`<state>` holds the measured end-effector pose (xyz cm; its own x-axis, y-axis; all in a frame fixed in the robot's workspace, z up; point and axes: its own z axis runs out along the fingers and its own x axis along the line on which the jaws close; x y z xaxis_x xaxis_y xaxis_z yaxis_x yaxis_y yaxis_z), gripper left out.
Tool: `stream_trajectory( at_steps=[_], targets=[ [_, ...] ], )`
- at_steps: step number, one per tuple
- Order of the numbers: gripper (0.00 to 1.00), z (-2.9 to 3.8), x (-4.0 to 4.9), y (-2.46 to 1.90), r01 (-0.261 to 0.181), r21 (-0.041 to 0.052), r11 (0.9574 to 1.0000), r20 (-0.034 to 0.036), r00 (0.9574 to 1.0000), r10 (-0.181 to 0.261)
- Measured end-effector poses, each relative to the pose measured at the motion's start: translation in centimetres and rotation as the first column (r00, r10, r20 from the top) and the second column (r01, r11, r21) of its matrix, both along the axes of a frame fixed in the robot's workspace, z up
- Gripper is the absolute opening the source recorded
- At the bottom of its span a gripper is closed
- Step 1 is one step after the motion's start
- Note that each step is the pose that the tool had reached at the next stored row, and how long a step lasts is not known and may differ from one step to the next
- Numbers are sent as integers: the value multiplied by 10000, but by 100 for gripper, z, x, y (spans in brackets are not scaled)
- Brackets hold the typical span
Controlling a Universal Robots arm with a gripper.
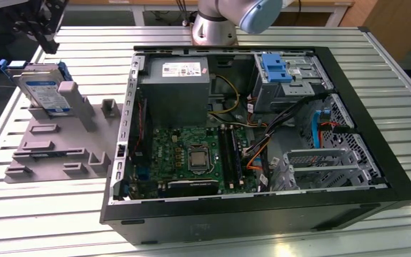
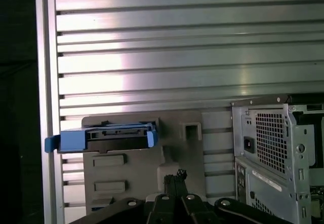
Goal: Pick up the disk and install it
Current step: 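Reach for the disk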
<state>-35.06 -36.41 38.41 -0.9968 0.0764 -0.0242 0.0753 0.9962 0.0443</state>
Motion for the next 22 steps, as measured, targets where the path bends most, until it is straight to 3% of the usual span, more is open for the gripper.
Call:
stream_trajectory(
  at_steps=[4,12,14,18,19,20,22],
  targets=[
    [11,-27,-141,62,-1,-1,10000,-7,10000,1],
    [11,-124,-410,235,-3,-29,10000,-40,10000,3],
    [11,-147,-500,247,-1,-111,9999,-41,10000,0],
    [11,-179,-678,262,-3,-362,9993,-41,10000,1],
    [11,-185,-724,267,-1,-366,9993,-40,10000,-1],
    [11,-197,-851,287,-2,-367,9993,-41,10000,0],
    [11,-197,-855,287,-3,-367,9993,-42,10000,1]
  ],
)
